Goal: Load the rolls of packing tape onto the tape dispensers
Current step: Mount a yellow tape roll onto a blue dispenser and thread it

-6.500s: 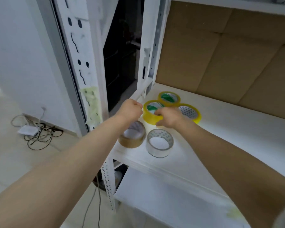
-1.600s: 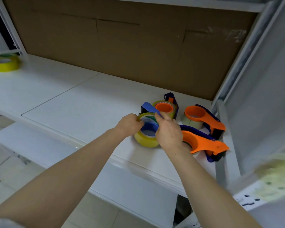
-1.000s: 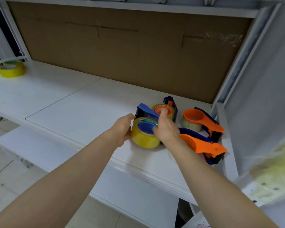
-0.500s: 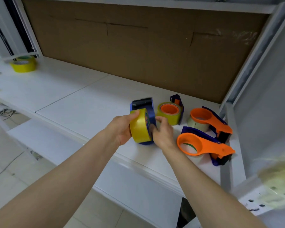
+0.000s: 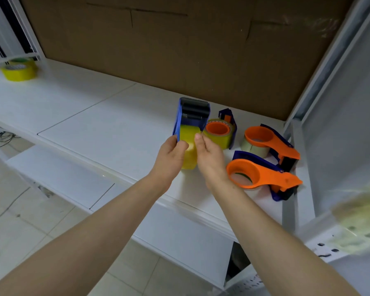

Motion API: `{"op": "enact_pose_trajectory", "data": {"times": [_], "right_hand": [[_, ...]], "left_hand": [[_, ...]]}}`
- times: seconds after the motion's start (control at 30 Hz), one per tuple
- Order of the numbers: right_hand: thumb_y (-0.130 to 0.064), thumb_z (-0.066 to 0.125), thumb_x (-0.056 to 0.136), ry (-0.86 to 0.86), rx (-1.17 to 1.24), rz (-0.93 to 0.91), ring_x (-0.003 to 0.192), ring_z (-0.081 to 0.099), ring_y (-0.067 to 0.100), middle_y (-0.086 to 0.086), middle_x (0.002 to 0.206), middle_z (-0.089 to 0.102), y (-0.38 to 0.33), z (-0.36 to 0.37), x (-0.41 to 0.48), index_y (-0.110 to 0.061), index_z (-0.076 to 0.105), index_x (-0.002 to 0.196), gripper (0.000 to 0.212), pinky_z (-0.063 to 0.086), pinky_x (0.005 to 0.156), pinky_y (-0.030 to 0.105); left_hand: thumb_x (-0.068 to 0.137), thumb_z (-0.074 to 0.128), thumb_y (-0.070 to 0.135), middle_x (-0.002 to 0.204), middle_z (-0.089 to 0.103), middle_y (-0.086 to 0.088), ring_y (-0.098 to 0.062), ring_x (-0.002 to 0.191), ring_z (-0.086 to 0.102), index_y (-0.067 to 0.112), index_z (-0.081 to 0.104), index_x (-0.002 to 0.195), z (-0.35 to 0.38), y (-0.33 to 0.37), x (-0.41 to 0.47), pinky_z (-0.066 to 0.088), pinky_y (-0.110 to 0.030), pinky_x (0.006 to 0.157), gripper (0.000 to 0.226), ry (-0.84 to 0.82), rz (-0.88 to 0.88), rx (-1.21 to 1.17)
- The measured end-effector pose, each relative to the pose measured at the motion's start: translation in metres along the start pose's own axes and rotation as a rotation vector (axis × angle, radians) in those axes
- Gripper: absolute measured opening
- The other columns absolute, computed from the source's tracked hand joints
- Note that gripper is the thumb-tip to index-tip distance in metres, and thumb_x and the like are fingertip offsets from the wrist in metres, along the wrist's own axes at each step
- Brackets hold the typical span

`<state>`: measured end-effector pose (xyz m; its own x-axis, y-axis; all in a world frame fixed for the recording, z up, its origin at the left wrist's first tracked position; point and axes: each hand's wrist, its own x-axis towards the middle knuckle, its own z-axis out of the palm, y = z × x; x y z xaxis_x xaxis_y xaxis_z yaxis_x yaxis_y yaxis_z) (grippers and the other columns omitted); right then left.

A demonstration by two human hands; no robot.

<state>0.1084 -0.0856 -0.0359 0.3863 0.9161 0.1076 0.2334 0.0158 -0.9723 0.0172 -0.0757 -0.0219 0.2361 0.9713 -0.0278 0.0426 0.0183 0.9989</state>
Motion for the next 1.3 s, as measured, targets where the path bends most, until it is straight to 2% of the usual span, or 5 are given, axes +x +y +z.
{"op": "enact_pose_trajectory", "data": {"times": [0.17, 0.43, 0.7, 0.9, 1.3], "right_hand": [[-0.031, 0.037, 0.1, -0.038, -0.011, -0.045, 0.128, 0.046, 0.016, 0.005, 0.139, 0.049, 0.009, -0.007, -0.011, -0.016, 0.039, 0.142, 0.045, 0.036, 0.107, 0.028], [-0.018, 0.047, 0.097, -0.057, -0.025, -0.082, 0.111, 0.047, 0.0, -0.004, 0.129, 0.054, 0.026, -0.013, -0.028, -0.017, 0.04, 0.141, 0.044, 0.039, 0.087, 0.003], [-0.01, 0.05, 0.095, -0.135, 0.089, -0.057, 0.109, 0.052, -0.004, -0.019, 0.117, 0.055, 0.017, -0.016, -0.025, -0.019, 0.047, 0.136, 0.042, 0.04, 0.092, 0.009], [-0.02, 0.046, 0.098, -0.121, 0.169, 0.058, 0.104, 0.055, 0.005, -0.012, 0.11, 0.059, 0.01, -0.006, -0.018, -0.022, 0.054, 0.128, 0.032, 0.044, 0.09, 0.019], [-0.035, 0.05, 0.095, -0.061, 0.141, 0.125, 0.074, 0.05, 0.009, -0.004, 0.081, 0.056, -0.014, 0.007, 0.003, -0.015, 0.058, 0.093, 0.021, 0.04, 0.065, 0.021]], "left_hand": [[0.091, 0.044, 0.017, 0.079, 0.045, -0.008, -0.014, 0.07, 0.04, 0.008, 0.05, 0.081, 0.004, -0.004, 0.003, 0.035, -0.022, 0.06, 0.014, 0.017, 0.031, 0.026], [0.094, 0.038, 0.015, 0.084, 0.038, -0.01, -0.014, 0.072, 0.036, 0.005, 0.048, 0.093, 0.006, -0.007, 0.01, 0.03, -0.025, 0.062, 0.015, 0.064, -0.058, 0.06], [0.078, 0.062, 0.056, 0.152, 0.021, -0.003, -0.02, 0.141, 0.024, 0.027, 0.01, 0.15, -0.007, -0.012, 0.022, 0.029, -0.039, 0.115, 0.094, 0.1, 0.265, 0.334], [0.083, 0.064, 0.036, 0.113, 0.058, 0.01, -0.006, 0.109, 0.057, 0.037, 0.043, 0.117, -0.018, -0.008, 0.04, 0.05, -0.038, 0.097, 0.04, 0.0, 0.417, 0.186], [0.092, 0.039, 0.053, 0.123, 0.055, 0.002, -0.01, 0.106, 0.056, 0.034, 0.038, 0.124, -0.033, -0.002, 0.06, 0.046, -0.017, 0.079, 0.037, -0.065, 0.143, 0.132]]}}
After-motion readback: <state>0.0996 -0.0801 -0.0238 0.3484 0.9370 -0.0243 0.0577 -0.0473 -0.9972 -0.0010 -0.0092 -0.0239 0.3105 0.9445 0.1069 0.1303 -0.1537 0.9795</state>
